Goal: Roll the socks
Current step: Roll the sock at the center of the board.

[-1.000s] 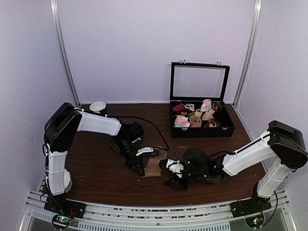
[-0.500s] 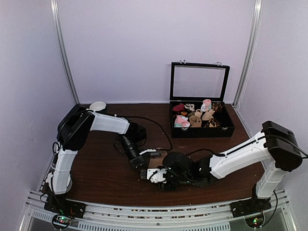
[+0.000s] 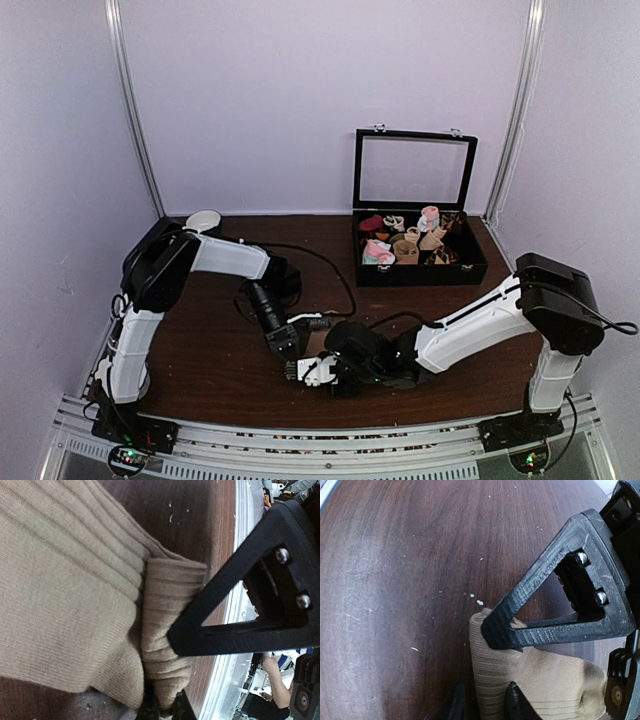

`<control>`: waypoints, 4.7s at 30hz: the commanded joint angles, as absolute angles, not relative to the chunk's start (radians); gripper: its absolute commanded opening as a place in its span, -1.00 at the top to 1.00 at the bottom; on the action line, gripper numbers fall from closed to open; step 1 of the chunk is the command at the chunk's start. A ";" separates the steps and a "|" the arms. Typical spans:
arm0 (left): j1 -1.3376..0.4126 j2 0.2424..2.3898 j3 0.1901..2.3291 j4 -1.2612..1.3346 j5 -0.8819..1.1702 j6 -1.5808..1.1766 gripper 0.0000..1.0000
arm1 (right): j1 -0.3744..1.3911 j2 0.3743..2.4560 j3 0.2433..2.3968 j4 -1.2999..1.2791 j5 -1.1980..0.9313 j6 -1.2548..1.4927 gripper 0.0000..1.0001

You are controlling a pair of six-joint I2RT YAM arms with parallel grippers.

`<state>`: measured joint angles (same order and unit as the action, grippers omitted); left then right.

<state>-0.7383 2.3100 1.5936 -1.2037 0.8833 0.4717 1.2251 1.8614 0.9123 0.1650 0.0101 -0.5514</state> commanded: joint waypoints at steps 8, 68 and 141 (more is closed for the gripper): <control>-0.727 2.303 1.574 -1.284 0.931 0.560 0.92 | 1.206 1.915 0.905 0.140 0.032 -0.516 0.55; -0.687 2.167 1.532 -0.645 0.276 0.299 0.42 | 1.081 1.977 1.009 -0.220 -0.501 -0.151 1.00; -0.911 2.003 1.231 -0.566 0.382 0.730 0.20 | 0.770 2.215 1.049 -0.137 -0.826 0.159 1.00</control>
